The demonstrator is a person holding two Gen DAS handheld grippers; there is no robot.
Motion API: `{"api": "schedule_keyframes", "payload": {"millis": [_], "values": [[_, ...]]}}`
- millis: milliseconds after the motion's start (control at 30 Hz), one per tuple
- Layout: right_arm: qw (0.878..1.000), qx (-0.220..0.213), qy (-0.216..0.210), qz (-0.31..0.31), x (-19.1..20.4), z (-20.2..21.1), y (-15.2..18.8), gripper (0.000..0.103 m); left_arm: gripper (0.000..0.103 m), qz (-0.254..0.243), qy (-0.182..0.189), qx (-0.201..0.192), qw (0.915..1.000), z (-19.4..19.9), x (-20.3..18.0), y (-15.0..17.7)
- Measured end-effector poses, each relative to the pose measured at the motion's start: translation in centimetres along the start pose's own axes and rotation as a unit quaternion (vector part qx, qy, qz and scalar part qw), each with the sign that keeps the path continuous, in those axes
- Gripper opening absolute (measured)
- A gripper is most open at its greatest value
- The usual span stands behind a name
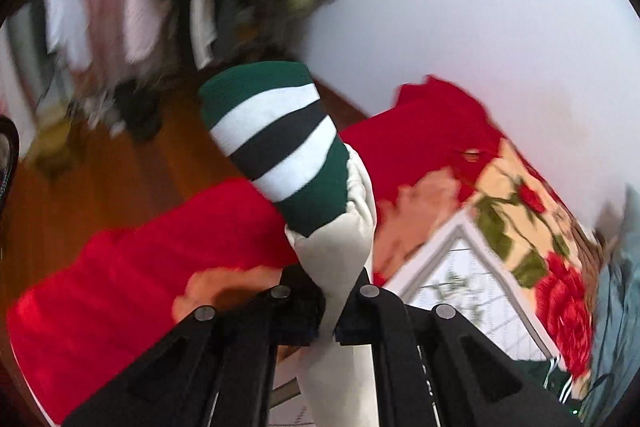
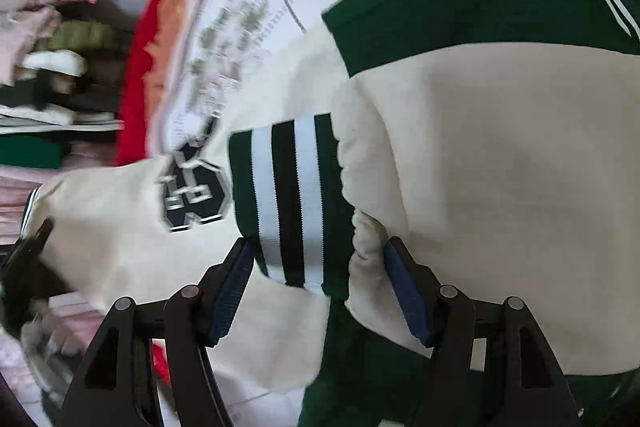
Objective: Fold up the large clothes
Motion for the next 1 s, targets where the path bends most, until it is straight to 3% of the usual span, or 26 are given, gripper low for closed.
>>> {"api": "schedule_keyframes", "payload": {"millis": [133, 200, 300, 467, 600, 733, 833, 900, 933, 967, 1000], "values": [[0.999, -0.037, -0.001, -0.037, -3.7, 5.2, 1.3, 0.073, 0.002, -0.096, 0.037, -0.032, 0.9942, 3.1, -7.5, -0.5], [0.995, -0.068, 0.044, -0.059, -7.3, 8.7, 2.6, 0.09, 0.002, -0.141, 0.064, -0.036, 0.9873, 4.6, -12.1, 0.7], [0.986, -0.103, 0.097, -0.092, -13.0, 13.0, 4.7, 0.091, 0.002, -0.2, 0.124, -0.021, 0.9717, 6.5, -19.7, 4.2], [0.965, -0.132, 0.14, -0.18, -23.2, 18.5, 9.0, 0.091, 0.002, -0.276, 0.24, 0.051, 0.9294, 8.9, -33.6, 14.7], [0.948, -0.138, 0.166, -0.234, -30.9, 21.8, 12.9, 0.091, 0.002, -0.334, 0.31, 0.124, 0.8815, 10.5, -43.6, 25.6], [0.936, -0.14, 0.19, -0.262, -36.4, 24.1, 16.7, 0.091, 0.003, -0.422, 0.323, 0.185, 0.8271, 10.4, -49.8, 36.7], [0.931, -0.134, 0.189, -0.281, -38.7, 24.7, 18.9, 0.091, 0.005, -0.476, 0.296, 0.256, 0.7878, 8.5, -51.1, 44.1], [0.929, -0.128, 0.177, -0.297, -40.6, 25.2, 20.8, 0.091, 0.008, -0.495, 0.28, 0.275, 0.775, 8.1, -51.3, 46.8], [0.929, -0.126, 0.171, -0.304, -41.3, 25.5, 21.5, 0.091, 0.009, -0.502, 0.276, 0.269, 0.774, 8.2, -51.0, 47.2], [0.928, -0.125, 0.166, -0.308, -41.9, 25.8, 22.2, 0.091, 0.017, -0.504, 0.278, 0.267, 0.7729, 8.7, -50.9, 47.4], [0.928, -0.125, 0.161, -0.311, -42.3, 26.0, 22.6, 0.091, 0.034, -0.503, 0.278, 0.271, 0.7722, 8.9, -50.5, 47.2]]}}
Point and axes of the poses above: each gripper's, at about its wrist camera, not at the fingertips, and z roughly against the way its jaws point, x to its left, y to its underside, the point moved 6 cm from there along -z, roughly the way its jaws point, and after that the axes turned 3 degrees about y, right-handed, at the moved point
